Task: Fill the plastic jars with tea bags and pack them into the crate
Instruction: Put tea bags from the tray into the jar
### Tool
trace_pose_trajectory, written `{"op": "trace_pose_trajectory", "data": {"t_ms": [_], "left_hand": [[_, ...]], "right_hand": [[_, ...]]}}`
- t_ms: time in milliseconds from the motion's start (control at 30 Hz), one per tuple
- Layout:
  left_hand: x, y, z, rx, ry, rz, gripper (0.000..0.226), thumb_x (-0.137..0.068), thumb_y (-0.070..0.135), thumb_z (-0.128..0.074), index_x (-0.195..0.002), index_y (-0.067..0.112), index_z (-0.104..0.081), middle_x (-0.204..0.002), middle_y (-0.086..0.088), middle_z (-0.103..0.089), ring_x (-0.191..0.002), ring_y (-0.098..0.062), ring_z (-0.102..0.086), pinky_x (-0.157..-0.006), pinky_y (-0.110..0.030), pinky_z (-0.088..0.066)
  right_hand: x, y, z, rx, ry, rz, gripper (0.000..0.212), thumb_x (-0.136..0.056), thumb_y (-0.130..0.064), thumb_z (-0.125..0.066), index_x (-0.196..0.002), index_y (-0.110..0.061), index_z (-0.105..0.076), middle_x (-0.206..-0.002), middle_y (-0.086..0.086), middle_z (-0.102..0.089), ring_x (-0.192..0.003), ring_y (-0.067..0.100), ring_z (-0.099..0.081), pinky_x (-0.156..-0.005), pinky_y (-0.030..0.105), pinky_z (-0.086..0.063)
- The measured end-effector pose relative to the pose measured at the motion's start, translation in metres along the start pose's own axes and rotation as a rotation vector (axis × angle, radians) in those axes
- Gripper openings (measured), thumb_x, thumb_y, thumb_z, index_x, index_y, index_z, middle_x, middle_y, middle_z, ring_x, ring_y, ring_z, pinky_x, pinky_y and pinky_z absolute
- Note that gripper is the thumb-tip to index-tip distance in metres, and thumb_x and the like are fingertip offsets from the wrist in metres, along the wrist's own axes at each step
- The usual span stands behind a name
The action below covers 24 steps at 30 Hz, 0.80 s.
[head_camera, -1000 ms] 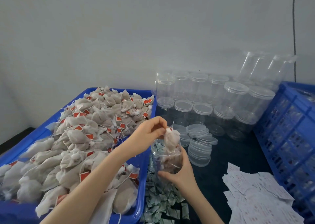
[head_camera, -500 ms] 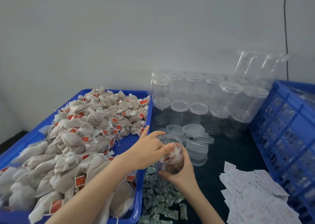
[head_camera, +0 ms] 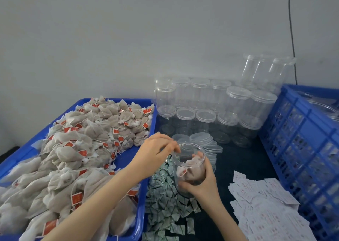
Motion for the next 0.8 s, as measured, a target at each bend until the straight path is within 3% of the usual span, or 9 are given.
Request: {"op": "trace_pose_trajectory", "data": {"t_ms": [67,133,233,333,400,500,633,800], "left_hand": [[-0.005,-0.001,-0.004,-0.103,0.01,0.044,0.019,-0.098,0.029,-0.046,-0.098,0.026,-0.066,-0.098,0.015,-0.062,-0.099,-0.004,-0.054,-0.09,-0.033,-0.045],[-0.008,-0.004,-0.013,-0.261,-0.045,0.079,0.018,-0.095,0.032,-0.05,-0.109,0.022,-0.055,-0.111,0.01,-0.055,-0.1,-0.01,-0.052,-0.085,-0.032,-0.046],[-0.012,-0.009,-0.034,-0.553,-0.397,0.081,0.033,-0.094,0.037,-0.051,-0.122,0.02,-0.049,-0.125,0.003,-0.05,-0.109,-0.017,-0.052,-0.085,-0.035,-0.047],[-0.014,-0.009,-0.06,-0.716,-0.819,0.065,0.042,-0.092,0.036,-0.056,-0.129,0.017,-0.052,-0.124,-0.003,-0.058,-0.11,-0.024,-0.056,-0.082,-0.036,-0.046],[-0.018,-0.01,-0.077,-0.79,-0.969,0.068,0.045,-0.091,0.032,-0.059,-0.133,0.015,-0.052,-0.123,-0.005,-0.06,-0.109,-0.027,-0.057,-0.083,-0.037,-0.048],[-0.021,-0.009,-0.104,-0.969,-1.023,0.043,0.04,-0.092,0.023,-0.059,-0.13,0.012,-0.055,-0.123,-0.008,-0.06,-0.11,-0.029,-0.058,-0.083,-0.037,-0.049],[-0.017,-0.016,-0.13,-1.12,-0.934,0.022,0.033,-0.097,0.009,-0.049,-0.13,0.007,-0.053,-0.133,-0.012,-0.054,-0.121,-0.031,-0.053,-0.091,-0.038,-0.044],[-0.018,-0.025,-0.136,-1.162,-0.896,-0.039,0.032,-0.098,0.011,-0.048,-0.129,0.006,-0.054,-0.133,-0.012,-0.054,-0.121,-0.03,-0.053,-0.093,-0.037,-0.044]], "right_hand": [[-0.002,0.001,0.012,0.032,0.007,0.012,0.099,-0.054,-0.008,-0.093,-0.139,-0.026,-0.045,-0.122,-0.009,-0.062,-0.105,-0.008,-0.06,-0.08,0.006,-0.046],[-0.003,0.001,0.021,0.042,0.022,0.017,0.099,-0.056,-0.006,-0.093,-0.14,-0.026,-0.044,-0.124,-0.007,-0.061,-0.105,-0.008,-0.059,-0.08,0.005,-0.046],[-0.004,0.003,0.033,0.048,0.073,0.028,0.091,-0.053,-0.01,-0.09,-0.13,-0.038,-0.048,-0.116,-0.012,-0.062,-0.099,-0.007,-0.062,-0.076,0.007,-0.048],[-0.005,0.006,0.042,0.041,0.1,0.024,0.092,-0.059,0.002,-0.09,-0.128,-0.041,-0.047,-0.118,-0.011,-0.061,-0.102,-0.007,-0.061,-0.077,0.01,-0.05],[-0.004,0.007,0.047,0.035,0.11,0.027,0.092,-0.06,0.006,-0.089,-0.129,-0.039,-0.047,-0.12,-0.011,-0.06,-0.104,-0.008,-0.059,-0.079,0.011,-0.049],[-0.001,0.004,0.05,0.035,0.12,0.032,0.091,-0.056,-0.003,-0.09,-0.127,-0.041,-0.048,-0.118,-0.012,-0.061,-0.105,-0.005,-0.06,-0.08,0.014,-0.051],[0.003,-0.001,0.055,0.038,0.114,0.05,0.091,-0.051,-0.02,-0.085,-0.131,-0.04,-0.046,-0.12,-0.015,-0.06,-0.111,0.002,-0.059,-0.089,0.022,-0.052],[0.002,-0.002,0.06,0.02,0.122,0.052,0.093,-0.048,-0.02,-0.086,-0.13,-0.039,-0.046,-0.122,-0.013,-0.059,-0.11,-0.003,-0.058,-0.088,0.013,-0.048]]}}
Point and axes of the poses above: each hand's wrist, its own x-axis away from the middle knuckle, its own z-axis out of the back of the hand, y = z × x, the point moved 2 cm from there along -x, towards the middle knuckle
